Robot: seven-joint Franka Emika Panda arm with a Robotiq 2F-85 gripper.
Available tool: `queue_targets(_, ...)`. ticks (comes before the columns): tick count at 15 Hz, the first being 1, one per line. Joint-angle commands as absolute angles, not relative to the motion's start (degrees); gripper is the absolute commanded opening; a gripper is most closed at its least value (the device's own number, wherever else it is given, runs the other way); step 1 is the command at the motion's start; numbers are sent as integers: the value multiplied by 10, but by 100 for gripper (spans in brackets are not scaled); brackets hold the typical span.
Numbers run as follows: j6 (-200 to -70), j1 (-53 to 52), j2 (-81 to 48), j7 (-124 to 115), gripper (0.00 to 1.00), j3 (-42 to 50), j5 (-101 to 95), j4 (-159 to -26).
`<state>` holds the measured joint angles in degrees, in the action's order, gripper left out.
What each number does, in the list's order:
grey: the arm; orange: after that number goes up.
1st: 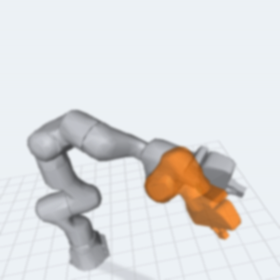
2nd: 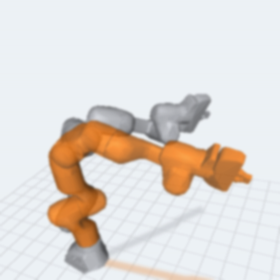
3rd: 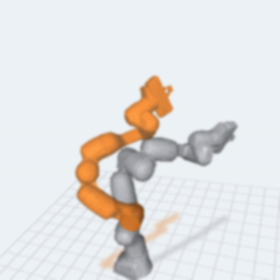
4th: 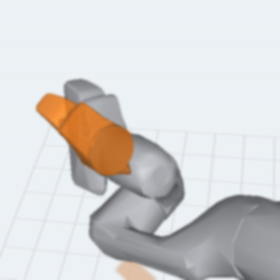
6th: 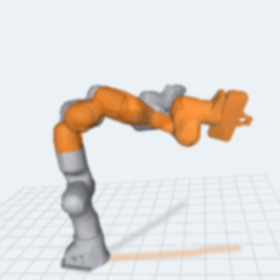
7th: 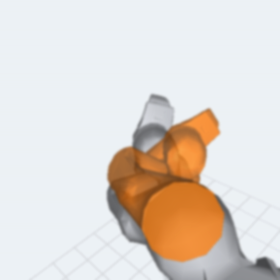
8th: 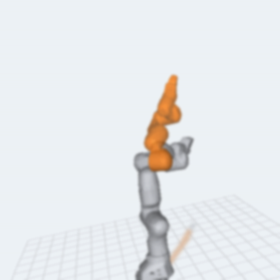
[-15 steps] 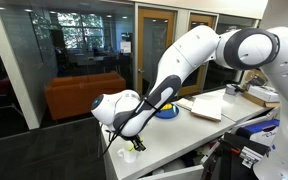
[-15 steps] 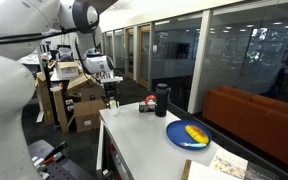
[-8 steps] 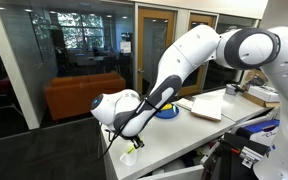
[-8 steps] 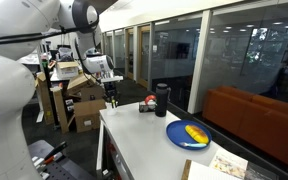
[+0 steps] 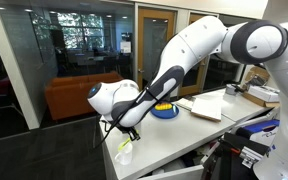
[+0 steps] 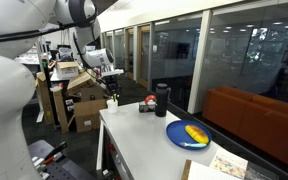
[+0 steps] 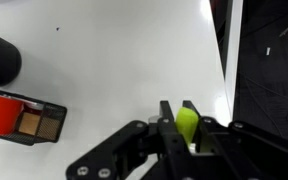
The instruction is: Take the yellow marker out of the cup and put it on the table
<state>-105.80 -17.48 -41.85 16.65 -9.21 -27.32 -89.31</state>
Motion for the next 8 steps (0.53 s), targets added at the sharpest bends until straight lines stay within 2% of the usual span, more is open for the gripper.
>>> queue_targets(1,-1049,-187,-393,166,4,-83,-296,-902)
queue_targets(8,-1046,-189,-355,150,4,-78,-331,-912)
